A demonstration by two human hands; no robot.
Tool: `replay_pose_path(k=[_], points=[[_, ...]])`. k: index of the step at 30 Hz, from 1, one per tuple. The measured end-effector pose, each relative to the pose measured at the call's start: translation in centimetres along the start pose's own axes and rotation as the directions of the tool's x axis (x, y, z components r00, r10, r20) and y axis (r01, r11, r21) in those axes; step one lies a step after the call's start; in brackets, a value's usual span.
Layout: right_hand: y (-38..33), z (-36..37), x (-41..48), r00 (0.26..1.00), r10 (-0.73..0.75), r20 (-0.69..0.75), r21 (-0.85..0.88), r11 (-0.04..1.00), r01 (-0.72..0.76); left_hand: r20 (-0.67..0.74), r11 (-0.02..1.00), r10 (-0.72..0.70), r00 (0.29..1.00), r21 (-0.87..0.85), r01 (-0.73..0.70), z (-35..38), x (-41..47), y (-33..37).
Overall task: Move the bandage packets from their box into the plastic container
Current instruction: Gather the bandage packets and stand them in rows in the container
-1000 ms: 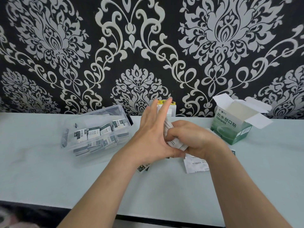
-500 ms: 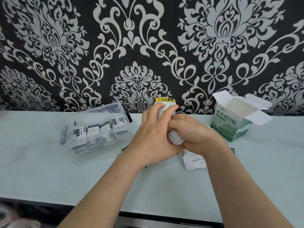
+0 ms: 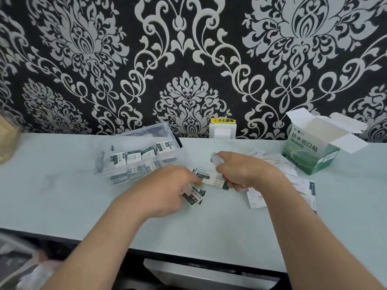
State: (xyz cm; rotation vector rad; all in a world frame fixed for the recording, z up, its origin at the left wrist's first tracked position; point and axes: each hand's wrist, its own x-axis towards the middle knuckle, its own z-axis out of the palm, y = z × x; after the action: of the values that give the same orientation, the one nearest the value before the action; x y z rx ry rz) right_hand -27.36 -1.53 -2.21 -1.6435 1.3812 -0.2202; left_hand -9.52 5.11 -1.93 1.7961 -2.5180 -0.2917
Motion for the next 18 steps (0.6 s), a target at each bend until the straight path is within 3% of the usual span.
replay_pose_path(k=[4, 12, 15, 18], points=[[-0.3, 0.4, 0.3, 0.999, -0.033, 0.025, -0.13, 0.991, 0.036, 0.014, 0.999, 0.043, 0.999, 0.016, -0.044, 1.8, 0.5, -0.2], [-0.2, 0.3, 0.0, 0.989, -0.12, -0.091, -0.228, 0.969, 0.097, 0.157, 0.978, -0.024, 0.987, -0.199, 0.056, 1.4, 1.8, 0.8], [-0.1, 0.3, 0.3, 0.99, -0.108, -0.086, -0.132, 0.987, 0.096, 0.15, 0.983, -0.021, 0.988, -0.177, 0.048, 1.3, 2.0, 0.9], [-0.3, 0.3, 0.5, 0.99, -0.088, -0.109, 0.084, 0.992, 0.097, 0.097, 0.988, -0.018, 0.995, -0.151, 0.033, 0.7, 1.8, 1.1]])
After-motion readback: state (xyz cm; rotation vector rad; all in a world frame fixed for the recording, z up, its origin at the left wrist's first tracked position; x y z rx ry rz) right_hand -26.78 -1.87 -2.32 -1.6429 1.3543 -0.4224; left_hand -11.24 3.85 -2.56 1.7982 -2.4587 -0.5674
